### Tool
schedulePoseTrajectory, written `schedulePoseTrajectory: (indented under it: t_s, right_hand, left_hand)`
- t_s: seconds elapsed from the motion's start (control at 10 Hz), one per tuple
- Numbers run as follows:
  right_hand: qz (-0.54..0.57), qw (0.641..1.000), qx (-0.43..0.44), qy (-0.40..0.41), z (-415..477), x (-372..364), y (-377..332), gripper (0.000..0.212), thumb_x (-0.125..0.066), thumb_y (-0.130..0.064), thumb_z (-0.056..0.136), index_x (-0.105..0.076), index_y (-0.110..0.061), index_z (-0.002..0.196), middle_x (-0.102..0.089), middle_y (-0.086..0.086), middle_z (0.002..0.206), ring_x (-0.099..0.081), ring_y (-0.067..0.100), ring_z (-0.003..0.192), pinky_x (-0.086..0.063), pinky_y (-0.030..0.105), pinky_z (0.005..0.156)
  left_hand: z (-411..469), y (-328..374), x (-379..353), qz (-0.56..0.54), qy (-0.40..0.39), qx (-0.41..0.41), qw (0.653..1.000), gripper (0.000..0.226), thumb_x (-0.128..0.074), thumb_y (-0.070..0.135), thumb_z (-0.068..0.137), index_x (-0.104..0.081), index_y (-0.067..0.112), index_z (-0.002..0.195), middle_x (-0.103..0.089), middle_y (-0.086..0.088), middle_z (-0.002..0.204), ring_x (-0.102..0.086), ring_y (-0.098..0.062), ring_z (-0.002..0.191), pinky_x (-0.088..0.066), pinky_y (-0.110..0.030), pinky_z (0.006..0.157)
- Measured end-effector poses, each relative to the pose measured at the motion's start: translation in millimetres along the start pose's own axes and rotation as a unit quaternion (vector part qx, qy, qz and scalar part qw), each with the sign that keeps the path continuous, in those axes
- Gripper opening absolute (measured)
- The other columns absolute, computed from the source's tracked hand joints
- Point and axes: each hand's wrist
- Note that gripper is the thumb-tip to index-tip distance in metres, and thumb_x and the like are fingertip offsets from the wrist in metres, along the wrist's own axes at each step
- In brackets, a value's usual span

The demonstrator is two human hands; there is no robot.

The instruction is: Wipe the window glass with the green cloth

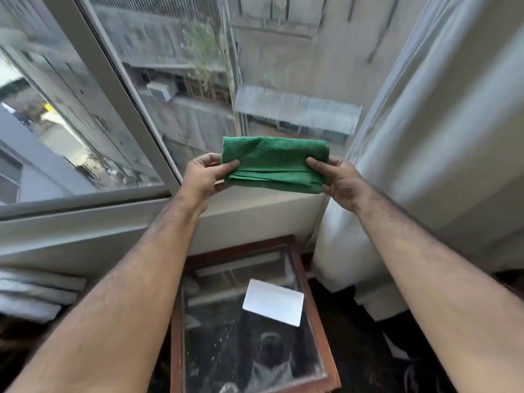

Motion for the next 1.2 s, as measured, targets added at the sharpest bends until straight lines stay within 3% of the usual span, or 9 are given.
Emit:
schedulePoseTrajectory:
  t_s: [0.1, 0.3, 0.4, 0.7, 0.8, 0.9, 1.0, 1.1, 1.2]
  right_hand:
    - [0.006, 0.997, -0.079, 0.023, -2.7, 20.1, 81.8, 0.035, -0.094, -0.031, 0.065, -0.087, -0.019, 0.097, -0.086, 0.003, 0.102, -0.083, 0.017, 0.092, -0.069, 0.029, 0.074]
    - [0.018, 0.976, -0.209, 0.063, -10.7, 42.9, 241.8, 0.029, -0.090, -0.023, 0.071, -0.087, -0.016, 0.099, -0.087, 0.004, 0.098, -0.084, 0.015, 0.083, -0.066, 0.025, 0.064]
    - [0.015, 0.964, -0.255, 0.069, -15.3, 51.9, 313.6, 0.016, -0.086, -0.015, 0.083, -0.085, -0.014, 0.099, -0.087, 0.005, 0.100, -0.084, 0.016, 0.083, -0.065, 0.024, 0.063]
    - [-0.038, 0.933, -0.333, 0.132, -32.4, 79.4, 489.0, 0.015, -0.083, -0.007, 0.089, -0.082, -0.011, 0.104, -0.086, 0.009, 0.102, -0.084, 0.014, 0.082, -0.064, 0.020, 0.064]
    - [-0.103, 0.920, -0.336, 0.175, -31.4, 83.2, 527.3, 0.025, -0.082, -0.003, 0.090, -0.079, -0.001, 0.115, -0.084, 0.010, 0.101, -0.082, 0.017, 0.084, -0.067, 0.025, 0.071]
    - [-0.220, 0.895, -0.330, 0.206, -28.4, 80.0, 553.6, 0.026, -0.087, -0.008, 0.086, -0.081, -0.005, 0.111, -0.084, 0.010, 0.104, -0.081, 0.020, 0.091, -0.069, 0.037, 0.086]
    - [-0.296, 0.881, -0.307, 0.205, -26.8, 78.4, 561.4, 0.024, -0.089, -0.016, 0.086, -0.082, -0.012, 0.109, -0.084, 0.004, 0.109, -0.079, 0.012, 0.091, -0.064, 0.015, 0.068]
    - [-0.355, 0.863, -0.297, 0.202, -25.1, 76.6, 559.7, 0.021, -0.090, -0.021, 0.085, -0.079, -0.014, 0.102, -0.083, 0.004, 0.107, -0.074, 0.006, 0.083, -0.056, 0.006, 0.057]
    - [-0.460, 0.821, -0.282, 0.187, -25.2, 68.7, 543.8, 0.034, -0.090, -0.036, 0.084, -0.062, -0.023, 0.097, -0.073, -0.005, 0.098, -0.073, 0.013, 0.086, -0.058, 0.024, 0.059]
  left_hand:
    - [3.0, -71.4, 8.9, 0.029, -0.016, 0.053, 0.998, 0.018, -0.084, 0.005, 0.082, -0.070, 0.017, 0.082, -0.082, 0.004, 0.078, -0.079, -0.011, 0.071, -0.064, -0.023, 0.060]
    - [6.9, -222.3, 33.5, 0.079, -0.025, 0.166, 0.983, 0.029, -0.083, -0.002, 0.082, -0.070, 0.020, 0.069, -0.082, 0.002, 0.074, -0.079, -0.011, 0.069, -0.065, -0.023, 0.057]
    - [8.8, -291.8, 46.6, 0.096, -0.026, 0.214, 0.972, 0.019, -0.081, -0.004, 0.084, -0.073, 0.013, 0.080, -0.082, 0.001, 0.075, -0.079, -0.012, 0.068, -0.063, -0.021, 0.056]
    - [7.7, -482.6, 63.3, 0.195, -0.007, 0.313, 0.930, 0.015, -0.081, -0.001, 0.086, -0.077, 0.013, 0.090, -0.080, -0.012, 0.097, -0.075, -0.028, 0.088, -0.064, -0.035, 0.079]
    - [10.3, -531.2, 61.6, 0.257, -0.011, 0.316, 0.913, 0.012, -0.074, 0.001, 0.093, -0.079, 0.011, 0.096, -0.079, -0.009, 0.095, -0.073, -0.027, 0.088, -0.064, -0.035, 0.074]
    - [15.7, -559.7, 58.2, 0.326, -0.007, 0.303, 0.895, 0.021, -0.076, 0.005, 0.092, -0.079, 0.003, 0.112, -0.081, -0.016, 0.108, -0.077, -0.031, 0.100, -0.062, -0.049, 0.096]
    - [20.1, -568.6, 55.0, 0.377, 0.001, 0.272, 0.886, 0.028, -0.080, 0.013, 0.090, -0.079, 0.007, 0.117, -0.081, -0.011, 0.113, -0.077, -0.026, 0.101, -0.060, -0.044, 0.102]
    - [19.3, -562.5, 51.0, 0.439, -0.013, 0.235, 0.867, 0.029, -0.081, 0.020, 0.090, -0.078, 0.012, 0.118, -0.082, -0.004, 0.114, -0.075, -0.016, 0.097, -0.058, -0.035, 0.104]
    - [16.4, -552.9, 43.0, 0.494, -0.024, 0.187, 0.849, 0.037, -0.079, 0.026, 0.091, -0.074, 0.014, 0.125, -0.076, -0.003, 0.121, -0.071, -0.019, 0.104, -0.057, -0.039, 0.105]
Point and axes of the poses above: each hand's wrist, its own z-axis towards the middle knuckle, its own x-axis out of the back of the hand, y = z × x
